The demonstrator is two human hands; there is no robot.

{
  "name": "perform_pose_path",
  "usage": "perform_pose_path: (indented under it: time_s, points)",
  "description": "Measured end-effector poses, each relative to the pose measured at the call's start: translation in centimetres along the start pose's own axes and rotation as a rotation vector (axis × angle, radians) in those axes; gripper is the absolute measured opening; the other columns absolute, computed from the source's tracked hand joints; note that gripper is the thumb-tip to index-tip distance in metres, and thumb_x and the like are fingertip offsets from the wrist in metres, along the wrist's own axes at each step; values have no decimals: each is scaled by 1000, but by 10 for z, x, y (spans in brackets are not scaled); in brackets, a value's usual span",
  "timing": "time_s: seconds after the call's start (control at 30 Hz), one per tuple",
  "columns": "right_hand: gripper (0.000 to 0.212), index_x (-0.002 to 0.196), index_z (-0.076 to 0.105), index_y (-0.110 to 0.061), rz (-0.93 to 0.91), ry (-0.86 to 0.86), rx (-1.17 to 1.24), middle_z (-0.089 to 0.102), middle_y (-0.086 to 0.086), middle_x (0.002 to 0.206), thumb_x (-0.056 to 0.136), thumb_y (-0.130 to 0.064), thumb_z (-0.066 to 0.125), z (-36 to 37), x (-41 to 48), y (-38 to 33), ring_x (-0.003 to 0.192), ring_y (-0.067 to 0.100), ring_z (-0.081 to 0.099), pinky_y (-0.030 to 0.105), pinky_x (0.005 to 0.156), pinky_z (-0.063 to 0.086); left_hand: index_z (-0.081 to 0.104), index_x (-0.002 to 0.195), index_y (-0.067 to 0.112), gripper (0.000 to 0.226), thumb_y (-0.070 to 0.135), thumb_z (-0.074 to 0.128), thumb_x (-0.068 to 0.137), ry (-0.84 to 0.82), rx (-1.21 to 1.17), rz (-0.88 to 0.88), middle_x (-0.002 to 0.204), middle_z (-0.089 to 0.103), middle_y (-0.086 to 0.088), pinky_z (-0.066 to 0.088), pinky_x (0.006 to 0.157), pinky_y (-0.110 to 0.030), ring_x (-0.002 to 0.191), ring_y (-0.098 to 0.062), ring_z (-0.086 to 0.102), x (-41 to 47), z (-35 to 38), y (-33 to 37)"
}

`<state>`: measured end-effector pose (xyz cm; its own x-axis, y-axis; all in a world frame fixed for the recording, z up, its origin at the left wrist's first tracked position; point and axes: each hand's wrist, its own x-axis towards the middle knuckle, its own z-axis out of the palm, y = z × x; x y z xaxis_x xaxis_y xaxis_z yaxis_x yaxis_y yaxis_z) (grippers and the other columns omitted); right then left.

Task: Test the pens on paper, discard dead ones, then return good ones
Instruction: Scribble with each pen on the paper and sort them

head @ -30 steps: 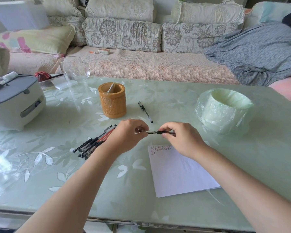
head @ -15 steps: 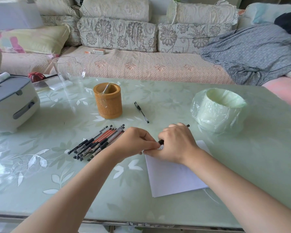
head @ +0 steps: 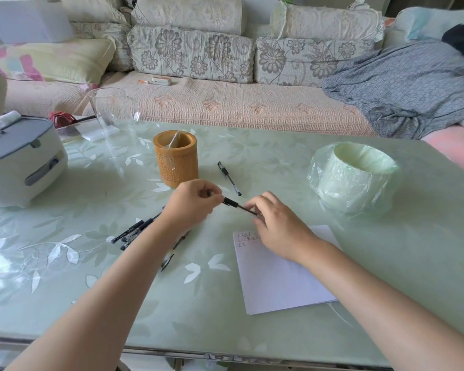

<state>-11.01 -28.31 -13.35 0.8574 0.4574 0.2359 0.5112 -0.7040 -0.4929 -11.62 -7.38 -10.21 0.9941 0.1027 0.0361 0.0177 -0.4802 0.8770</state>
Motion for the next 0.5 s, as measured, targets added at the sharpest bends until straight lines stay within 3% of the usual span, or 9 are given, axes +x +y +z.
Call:
perform_pose_path:
  time_s: [0.1,0.2,0.33,0.4,0.5]
  points:
    - [19,106,66,-19,38,66,40,48,-8,94,91,-8,58,2,1,4,83,10,54,24,78,46,68,90,19,7,23,70,85,19,79,69,76,66,-3,45,61,-21,65,-12,58,5,-3,-7]
    - [15,99,71,-25,119,134,-48,55,-8,91,89,-18,63,3,5,5,81,10,56,27,74,46,66,103,26,16,28,67,87,62,292,124,87,65,13,41,66,-19,80,-9,57,9,-8,-15]
    - [15,97,74,-22,269,200,-63,64,-2,89,86,-19,64,4,28,4,88,19,62,29,80,48,63,117,28,31,33,62,86,58,633,156,112,61,6,45,83,-31,110,-19,49,11,-20,-31]
    - [15,94,74,-9,352,211,-73,72,8,92,84,-16,64,7,48,7,94,26,65,32,83,51,62,120,32,36,41,60,86,20,761,161,121,55,1,43,91,-33,119,-22,41,9,-25,-38]
    - [20,88,68,5,402,197,-118,69,23,95,80,-12,63,11,79,16,97,36,65,40,80,55,53,130,35,47,51,54,86,-7,817,154,128,48,-1,39,99,-36,124,-24,35,7,-29,-48]
